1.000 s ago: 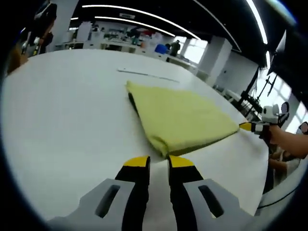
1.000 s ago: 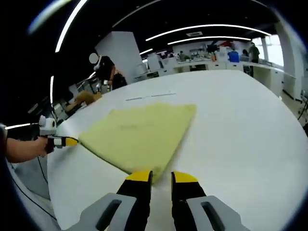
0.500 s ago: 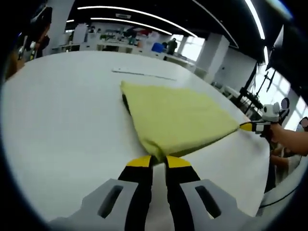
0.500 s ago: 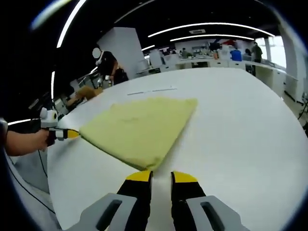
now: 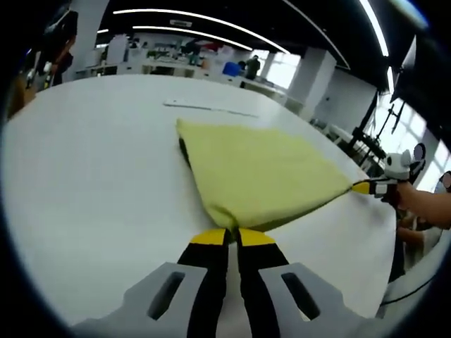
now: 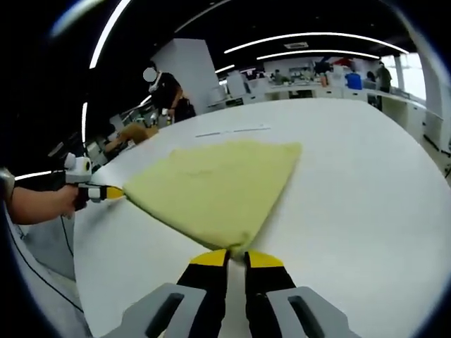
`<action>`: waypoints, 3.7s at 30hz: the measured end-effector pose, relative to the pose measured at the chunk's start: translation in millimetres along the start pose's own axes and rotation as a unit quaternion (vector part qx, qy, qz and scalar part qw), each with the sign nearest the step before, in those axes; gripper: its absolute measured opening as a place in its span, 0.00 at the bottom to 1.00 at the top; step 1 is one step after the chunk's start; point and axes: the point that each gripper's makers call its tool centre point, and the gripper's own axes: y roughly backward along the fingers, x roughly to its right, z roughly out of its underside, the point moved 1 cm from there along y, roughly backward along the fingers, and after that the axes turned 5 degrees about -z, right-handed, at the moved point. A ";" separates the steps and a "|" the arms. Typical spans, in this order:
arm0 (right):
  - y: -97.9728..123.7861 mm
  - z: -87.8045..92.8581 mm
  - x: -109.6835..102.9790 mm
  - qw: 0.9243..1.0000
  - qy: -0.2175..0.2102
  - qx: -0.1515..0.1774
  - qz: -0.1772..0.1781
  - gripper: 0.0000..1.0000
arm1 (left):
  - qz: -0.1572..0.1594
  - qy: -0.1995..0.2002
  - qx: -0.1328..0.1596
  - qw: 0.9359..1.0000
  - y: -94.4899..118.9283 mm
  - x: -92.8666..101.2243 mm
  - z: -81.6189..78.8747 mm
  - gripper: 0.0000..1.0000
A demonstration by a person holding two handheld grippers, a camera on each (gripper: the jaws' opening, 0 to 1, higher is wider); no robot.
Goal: Fold the garment on the visible template until the final outline fits inside the template.
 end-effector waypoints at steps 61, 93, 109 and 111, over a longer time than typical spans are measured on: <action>12.3 -1.1 16.5 1.000 0.013 0.001 0.008 0.00 | 0.011 0.041 0.005 0.999 5.4 -2.0 2.2 0.03; 49.7 6.4 -22.3 0.998 0.069 0.008 0.004 0.20 | 0.032 -0.014 0.022 0.999 52.1 30.7 -1.1 0.37; 59.2 -8.4 -37.2 0.992 0.120 -0.024 0.023 0.28 | 0.037 -0.030 0.012 0.999 75.5 32.0 -11.4 0.56; 61.2 -9.1 -38.5 0.992 0.121 -0.028 0.024 0.29 | 0.038 -0.032 0.007 0.999 77.0 33.5 -10.7 0.57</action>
